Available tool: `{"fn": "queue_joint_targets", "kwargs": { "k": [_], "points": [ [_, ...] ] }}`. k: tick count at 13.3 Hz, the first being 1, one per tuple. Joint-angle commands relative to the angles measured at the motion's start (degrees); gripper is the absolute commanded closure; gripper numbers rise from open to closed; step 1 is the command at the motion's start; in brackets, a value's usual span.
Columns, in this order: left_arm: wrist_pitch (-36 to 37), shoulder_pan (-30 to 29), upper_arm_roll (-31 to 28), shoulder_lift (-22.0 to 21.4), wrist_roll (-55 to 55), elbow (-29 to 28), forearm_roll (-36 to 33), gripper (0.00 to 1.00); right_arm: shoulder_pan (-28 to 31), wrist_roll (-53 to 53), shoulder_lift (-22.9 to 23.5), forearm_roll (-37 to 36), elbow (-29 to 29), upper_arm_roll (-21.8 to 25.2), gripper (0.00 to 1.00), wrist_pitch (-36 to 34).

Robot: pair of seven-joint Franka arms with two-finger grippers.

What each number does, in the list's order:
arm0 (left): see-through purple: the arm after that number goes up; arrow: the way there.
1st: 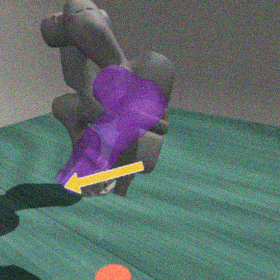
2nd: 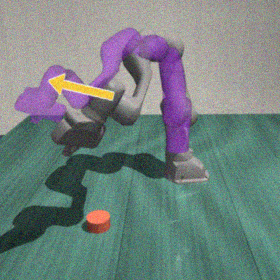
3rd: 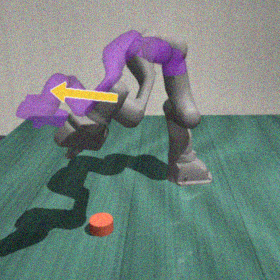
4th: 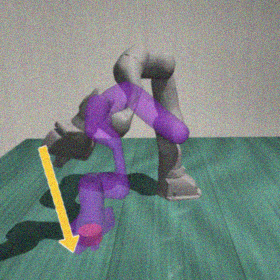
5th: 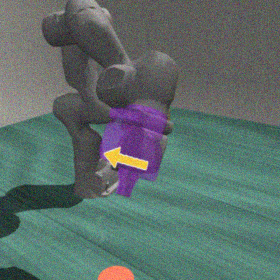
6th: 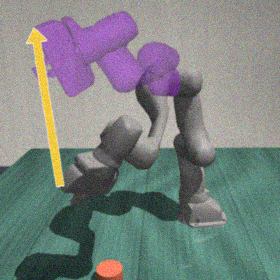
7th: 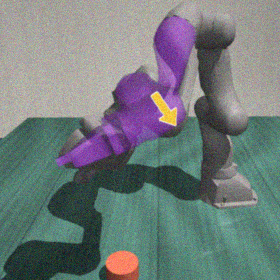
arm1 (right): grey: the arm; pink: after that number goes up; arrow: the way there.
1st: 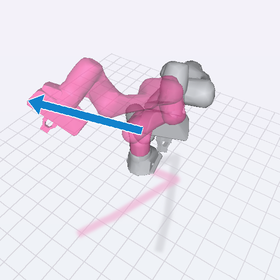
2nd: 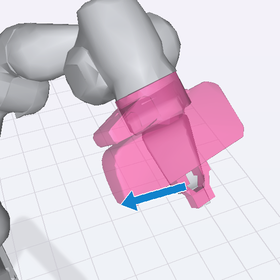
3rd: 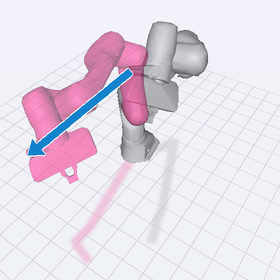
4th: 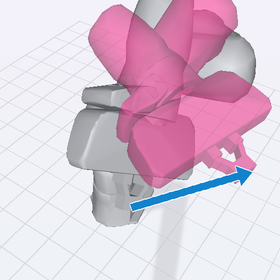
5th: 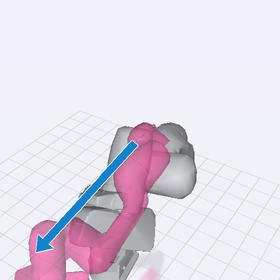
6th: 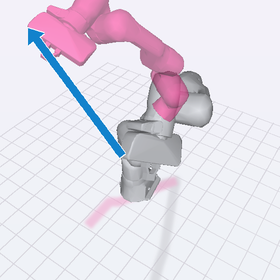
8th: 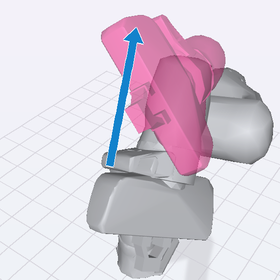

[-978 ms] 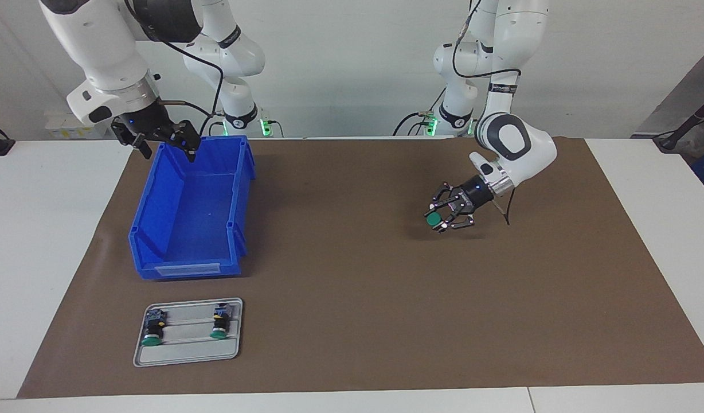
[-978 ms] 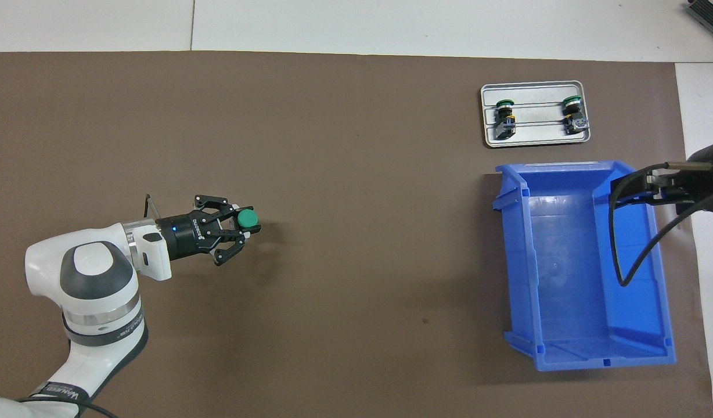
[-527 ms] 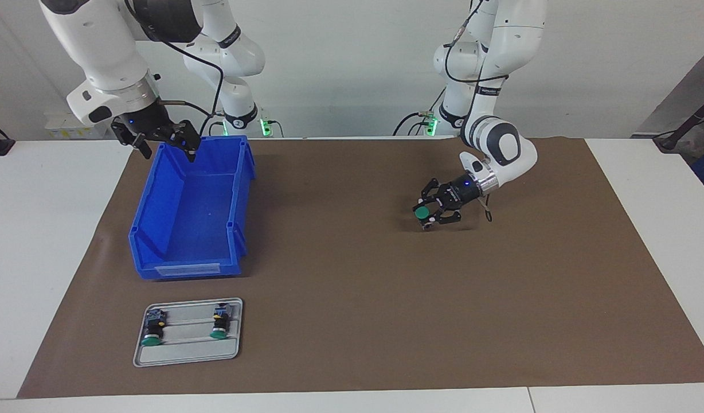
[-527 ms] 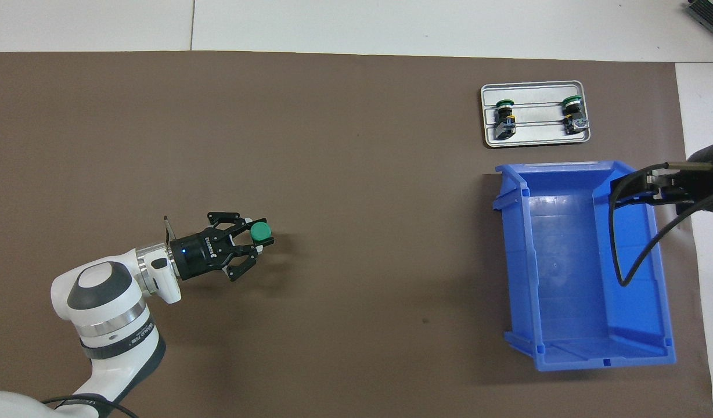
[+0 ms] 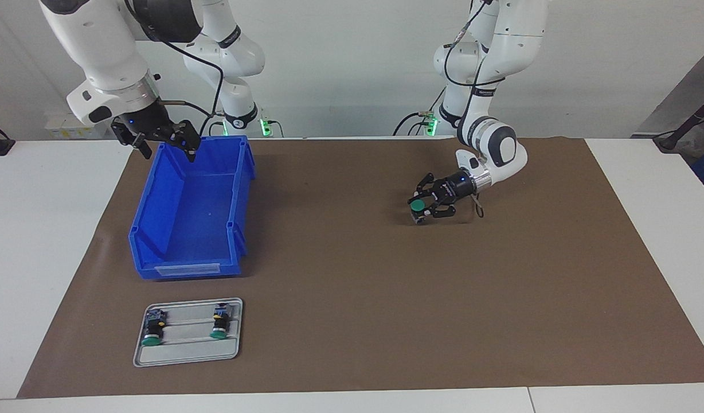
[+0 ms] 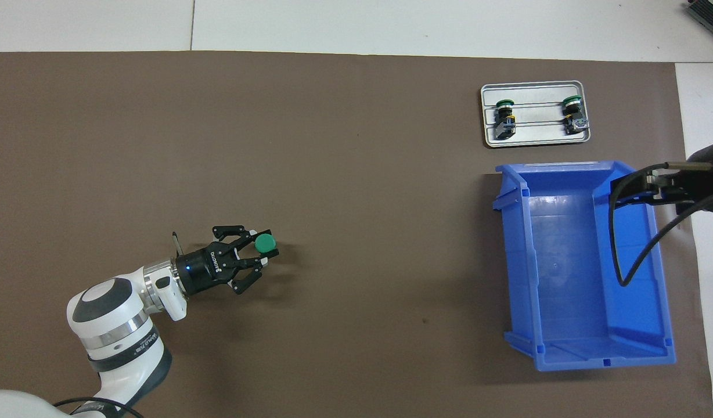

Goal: Place and press button with both arms
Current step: 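Lower the button onto the mat and open the left gripper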

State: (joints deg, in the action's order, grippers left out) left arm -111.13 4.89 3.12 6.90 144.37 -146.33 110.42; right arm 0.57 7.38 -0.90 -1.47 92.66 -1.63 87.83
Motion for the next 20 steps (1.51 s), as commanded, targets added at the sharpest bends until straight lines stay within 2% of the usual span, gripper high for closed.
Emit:
{"fn": "queue_joint_targets", "kwargs": {
  "k": [1, 9, 12, 13, 16, 17, 20],
  "points": [
    [2.14, -0.23, 0.22, -0.22, 2.49, -1.41, 2.69, 0.80, 0.57, -1.49, -1.30, -0.11, 1.47, -0.31, 0.00, 0.59],
    [3.02, -0.23, 0.13, 0.04, 6.54, -5.27, 2.96, 0.80, 0.57, -1.49, -1.30, -0.11, 1.47, -0.31, 0.00, 0.59],
    [3.11, -0.67, 0.13, -0.13, 6.98, -5.90, 2.96, 0.76, 0.57, -1.49, -1.30, -0.11, 1.47, -0.31, 0.00, 0.59],
    [2.94, -0.67, 0.13, -0.13, 7.07, -5.98, 2.96, 0.70, 0.57, -1.49, -1.30, -0.11, 1.47, -0.31, 0.00, 0.59],
    [2.23, -0.50, 0.13, -0.13, 7.07, -5.99, 2.96, 0.62, 0.57, -1.49, -1.30, -0.11, 1.47, -0.31, 0.00, 0.59],
    [1.62, -0.41, 0.13, -0.13, 7.07, -6.07, 2.96, 0.43, 0.57, -1.49, -1.30, -0.11, 1.47, -0.31, 0.00, 0.59],
    [1.00, -0.32, 0.04, -0.05, 7.07, -6.34, 2.96, 0.40, 0.57, -1.49, -1.30, -0.11, 1.47, -0.31, 0.00, 0.59]
  ]
}}
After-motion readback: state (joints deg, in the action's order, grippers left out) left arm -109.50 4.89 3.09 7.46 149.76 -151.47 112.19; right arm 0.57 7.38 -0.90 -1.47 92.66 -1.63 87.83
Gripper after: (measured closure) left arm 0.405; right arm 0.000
